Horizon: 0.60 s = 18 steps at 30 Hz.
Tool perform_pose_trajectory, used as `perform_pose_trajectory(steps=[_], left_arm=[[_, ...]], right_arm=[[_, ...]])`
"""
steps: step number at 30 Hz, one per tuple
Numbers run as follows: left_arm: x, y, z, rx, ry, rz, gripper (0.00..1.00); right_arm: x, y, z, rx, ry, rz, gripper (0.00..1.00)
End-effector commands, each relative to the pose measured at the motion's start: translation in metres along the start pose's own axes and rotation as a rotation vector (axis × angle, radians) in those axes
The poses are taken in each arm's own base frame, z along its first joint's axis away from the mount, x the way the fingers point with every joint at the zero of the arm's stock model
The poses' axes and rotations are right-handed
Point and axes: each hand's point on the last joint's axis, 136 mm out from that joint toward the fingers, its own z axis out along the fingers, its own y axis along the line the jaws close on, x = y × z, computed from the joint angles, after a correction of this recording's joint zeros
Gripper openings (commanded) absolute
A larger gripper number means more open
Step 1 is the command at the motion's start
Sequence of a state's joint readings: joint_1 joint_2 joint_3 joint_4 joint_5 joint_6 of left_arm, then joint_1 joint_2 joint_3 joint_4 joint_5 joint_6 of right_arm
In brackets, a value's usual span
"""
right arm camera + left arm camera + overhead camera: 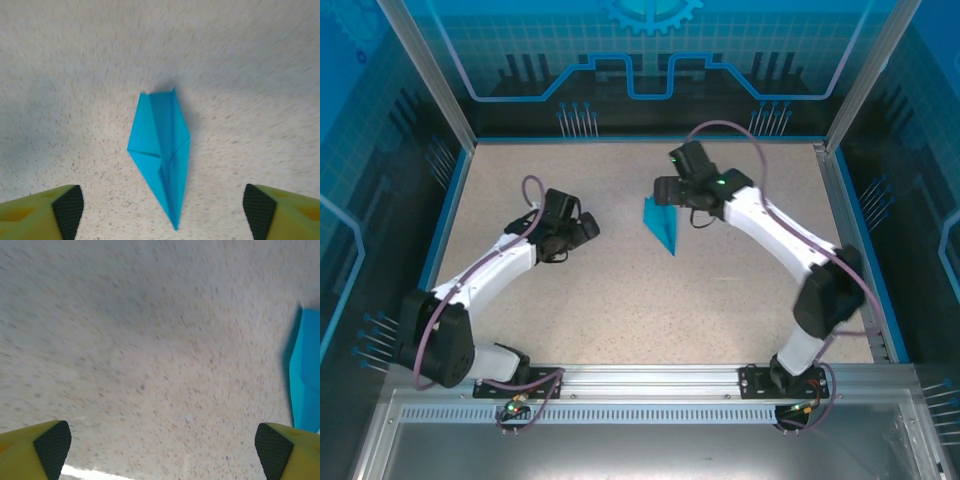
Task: Fold a paper plane with a square sheet of paper (pick it up from the middle)
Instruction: Move a paper plane to the center of the table, then reset both arms
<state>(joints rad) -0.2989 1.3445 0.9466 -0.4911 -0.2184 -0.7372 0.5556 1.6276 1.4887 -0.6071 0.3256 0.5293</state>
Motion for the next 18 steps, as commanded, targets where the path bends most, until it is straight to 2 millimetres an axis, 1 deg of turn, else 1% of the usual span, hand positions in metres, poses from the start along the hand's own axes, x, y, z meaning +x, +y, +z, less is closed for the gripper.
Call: perform_pose_trajectory(steps=[1, 2, 5, 7, 9, 12, 16, 18], left_arm=[[-0.032, 0.025, -0.021, -0.053, -0.153, 0.055, 0.98], [-0.038, 0.030, -0.025, -0.058, -0.193, 0.068, 0.98], [-0.056, 0.053, -0.037, -0.107, -0.332, 0.091, 0.99], [-0.065, 0.075, -0.041, -0.177, -0.421, 0.088, 0.99], [-0.070, 0.089, -0.041, -0.218, -0.490, 0.103, 0.98], [-0.072, 0.098, -0.032, -0.223, -0.551, 0.179, 0.98], [-0.071, 0.098, -0.019, -0.186, -0.589, 0.266, 0.98], [-0.071, 0.096, -0.011, -0.140, -0.588, 0.300, 0.99]], right_arm=[[0.008, -0.059, 0.001, 0.120, -0.048, 0.041, 0.99], [0.010, -0.072, -0.004, 0.143, -0.067, 0.051, 0.99], [0.020, -0.125, -0.018, 0.280, -0.143, 0.080, 0.99], [0.029, -0.160, -0.025, 0.389, -0.203, 0.104, 0.99], [0.039, -0.185, -0.026, 0.451, -0.251, 0.100, 0.99], [0.063, -0.212, -0.017, 0.497, -0.273, 0.078, 1.00], [0.083, -0.234, -0.001, 0.548, -0.264, 0.031, 0.99], [0.091, -0.241, 0.009, 0.553, -0.252, 0.011, 0.99]])
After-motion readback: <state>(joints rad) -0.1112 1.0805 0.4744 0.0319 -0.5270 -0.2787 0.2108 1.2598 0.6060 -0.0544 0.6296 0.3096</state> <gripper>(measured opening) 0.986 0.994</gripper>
